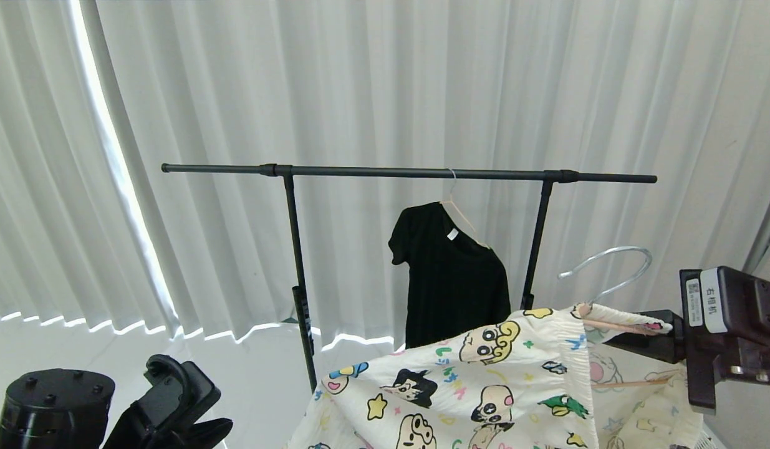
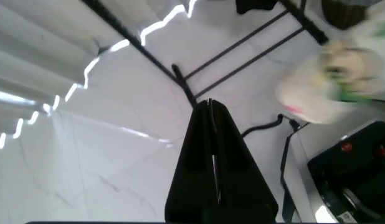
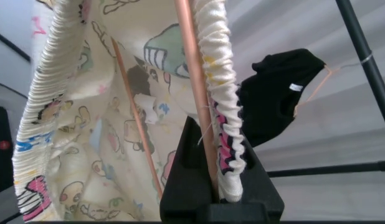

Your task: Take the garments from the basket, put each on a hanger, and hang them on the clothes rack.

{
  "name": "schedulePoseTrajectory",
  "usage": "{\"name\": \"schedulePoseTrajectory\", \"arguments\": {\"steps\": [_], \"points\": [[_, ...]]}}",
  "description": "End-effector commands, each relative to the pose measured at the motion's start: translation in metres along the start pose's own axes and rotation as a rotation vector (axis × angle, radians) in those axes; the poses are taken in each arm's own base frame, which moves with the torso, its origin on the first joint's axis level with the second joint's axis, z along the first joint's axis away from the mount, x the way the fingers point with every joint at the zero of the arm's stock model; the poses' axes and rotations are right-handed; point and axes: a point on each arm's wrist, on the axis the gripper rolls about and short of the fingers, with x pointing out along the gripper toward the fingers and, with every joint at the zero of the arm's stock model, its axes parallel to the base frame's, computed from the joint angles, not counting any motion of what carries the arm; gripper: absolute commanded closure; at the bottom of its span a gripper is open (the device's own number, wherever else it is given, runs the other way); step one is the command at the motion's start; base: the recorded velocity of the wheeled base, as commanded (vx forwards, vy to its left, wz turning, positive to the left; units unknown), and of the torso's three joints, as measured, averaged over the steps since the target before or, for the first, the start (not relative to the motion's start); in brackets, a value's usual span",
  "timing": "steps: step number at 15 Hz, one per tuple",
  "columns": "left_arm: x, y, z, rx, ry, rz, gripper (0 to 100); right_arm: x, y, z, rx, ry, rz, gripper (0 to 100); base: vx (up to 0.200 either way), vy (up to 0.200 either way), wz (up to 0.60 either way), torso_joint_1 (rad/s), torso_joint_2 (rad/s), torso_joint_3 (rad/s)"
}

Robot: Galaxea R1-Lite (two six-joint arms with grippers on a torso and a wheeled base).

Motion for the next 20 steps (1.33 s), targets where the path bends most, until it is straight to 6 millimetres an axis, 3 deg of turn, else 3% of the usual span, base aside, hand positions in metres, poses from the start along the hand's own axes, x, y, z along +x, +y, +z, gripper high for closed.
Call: {"name": "schedulePoseTrajectory", "arguments": {"steps": [1, 6, 7, 12, 15, 20], "points": [[-0.002, -0.001, -0.001, 0.003, -0.011, -0.002, 100, -0.001, -0.001, -0.001, 0.002, 0.002, -0.009, 100, 0.0, 0.0, 0.0, 0.0, 0.0, 0.0], [-0.011, -0.012, 0.008, 0.065, -0.124, -0.128, 100, 0.001, -0.002, -0.002, 0.006, 0.009, -0.004, 100, 0.0, 0.0, 0.0, 0.0, 0.0, 0.0], [-0.013, -0.013, 0.009, 0.068, -0.144, -0.149, 0, 0.001, -0.002, -0.002, 0.007, 0.01, -0.006, 100, 0.0, 0.0, 0.0, 0.0, 0.0, 0.0], [-0.025, -0.014, 0.021, 0.089, -0.309, -0.359, 0, 0.0, -0.001, -0.001, 0.004, 0.002, -0.001, 100, 0.0, 0.0, 0.0, 0.0, 0.0, 0.0], [-0.015, -0.013, 0.04, 0.107, -0.319, -0.406, 0, -0.003, 0.0, 0.003, -0.011, -0.034, 0.009, 100, 0.0, 0.0, 0.0, 0.0, 0.0, 0.0], [0.001, -0.017, 0.051, 0.119, -0.279, -0.447, 0, -0.005, 0.008, 0.014, -0.046, -0.081, 0.04, 100, 0.0, 0.0, 0.0, 0.0, 0.0, 0.0]]}}
